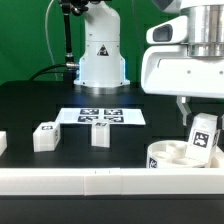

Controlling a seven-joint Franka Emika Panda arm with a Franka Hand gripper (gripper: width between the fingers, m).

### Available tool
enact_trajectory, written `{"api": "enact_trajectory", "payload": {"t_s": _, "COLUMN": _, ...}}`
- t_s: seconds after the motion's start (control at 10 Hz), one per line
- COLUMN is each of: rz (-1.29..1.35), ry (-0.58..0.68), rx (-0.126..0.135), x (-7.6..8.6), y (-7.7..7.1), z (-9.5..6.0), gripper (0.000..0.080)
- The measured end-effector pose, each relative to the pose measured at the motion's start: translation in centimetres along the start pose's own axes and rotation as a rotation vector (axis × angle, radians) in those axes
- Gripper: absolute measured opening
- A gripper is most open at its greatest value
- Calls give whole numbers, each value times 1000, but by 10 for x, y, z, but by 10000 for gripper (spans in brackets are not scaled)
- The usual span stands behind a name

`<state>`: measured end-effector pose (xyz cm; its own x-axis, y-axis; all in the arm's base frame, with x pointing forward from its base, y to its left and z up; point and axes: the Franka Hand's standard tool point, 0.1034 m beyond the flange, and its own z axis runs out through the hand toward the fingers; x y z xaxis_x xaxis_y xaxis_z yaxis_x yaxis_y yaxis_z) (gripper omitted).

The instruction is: Assemble stool

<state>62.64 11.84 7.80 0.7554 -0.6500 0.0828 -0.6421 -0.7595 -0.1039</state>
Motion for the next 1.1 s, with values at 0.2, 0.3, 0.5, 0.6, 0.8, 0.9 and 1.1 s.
{"api": "enact_trajectory", "payload": {"t_s": 0.2, "rz": 153, "ry": -13, "rx": 10, "x": 0, "y": 0, "z": 0, "gripper": 346}}
{"api": "enact_trajectory", "payload": {"t_s": 0.3, "rz": 209, "ry": -17, "rx": 13, "x": 0, "y": 0, "z": 0, "gripper": 346}}
{"api": "enact_trajectory", "payload": {"t_s": 0.5, "rz": 436, "ry": -37, "rx": 40, "x": -1, "y": -1, "z": 1, "gripper": 346}}
{"api": "enact_trajectory", "payload": {"t_s": 0.6, "rz": 551, "ry": -50, "rx": 53, "x": -2, "y": -3, "z": 1, "gripper": 346}}
{"api": "enact_trajectory", "payload": {"t_s": 0.8, "rz": 664, "ry": -56, "rx": 61, "x": -2, "y": -4, "z": 1, "gripper": 346}}
{"api": "enact_trajectory", "payload": {"t_s": 0.9, "rz": 740, "ry": -68, "rx": 65, "x": -3, "y": -4, "z": 1, "gripper": 346}}
{"api": "enact_trajectory", "payload": {"t_s": 1.1, "rz": 861, "ry": -90, "rx": 71, "x": -5, "y": -6, "z": 0, "gripper": 346}}
